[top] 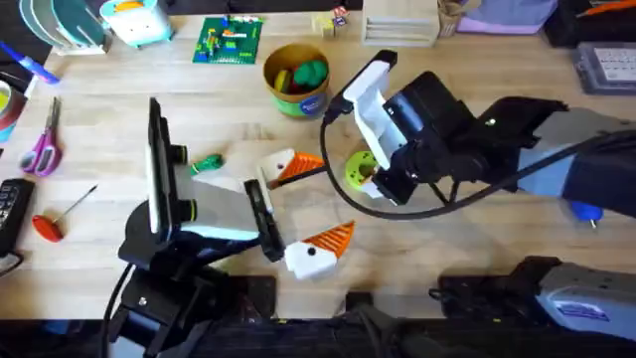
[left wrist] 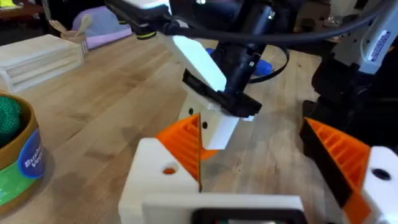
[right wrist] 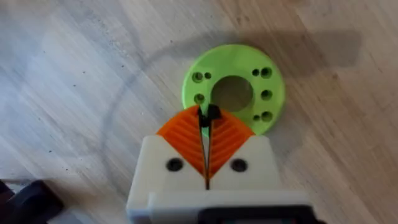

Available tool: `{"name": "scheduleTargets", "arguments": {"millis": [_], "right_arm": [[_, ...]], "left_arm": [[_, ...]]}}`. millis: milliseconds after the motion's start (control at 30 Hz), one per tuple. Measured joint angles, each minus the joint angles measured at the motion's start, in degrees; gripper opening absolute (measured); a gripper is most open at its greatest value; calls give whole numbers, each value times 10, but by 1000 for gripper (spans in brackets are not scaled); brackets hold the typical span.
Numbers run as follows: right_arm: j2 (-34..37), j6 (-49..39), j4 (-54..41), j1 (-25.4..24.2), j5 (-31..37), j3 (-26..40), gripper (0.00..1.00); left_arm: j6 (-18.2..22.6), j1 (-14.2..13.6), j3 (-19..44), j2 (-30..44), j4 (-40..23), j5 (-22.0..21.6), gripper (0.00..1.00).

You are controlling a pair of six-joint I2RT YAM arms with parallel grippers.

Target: Pick up the gripper from the table and insert it into the empty holder that is missing its gripper. Then pick up a screw, insert it into the mounting hole, and use the screwdriver to tighten it. Finally, clean up the table by picking up the vegetable and placing it into the bucket.

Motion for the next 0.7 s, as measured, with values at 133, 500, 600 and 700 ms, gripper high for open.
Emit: {"name": "scheduleTargets", "arguments": {"millis": [133,500,600,700], "right_arm": [[0,0,0,0,0,0,8],[-4,0,-82,-34,0,38,7],[-8,0,-121,-56,-10,81,7],[-10,0,-147,-73,-22,125,7]], "left_arm": [[0,0,0,0,0,0,993],[0,0,0,0,0,0,993],[0,0,0,0,0,0,993],[0,0,0,0,0,0,993]]}}
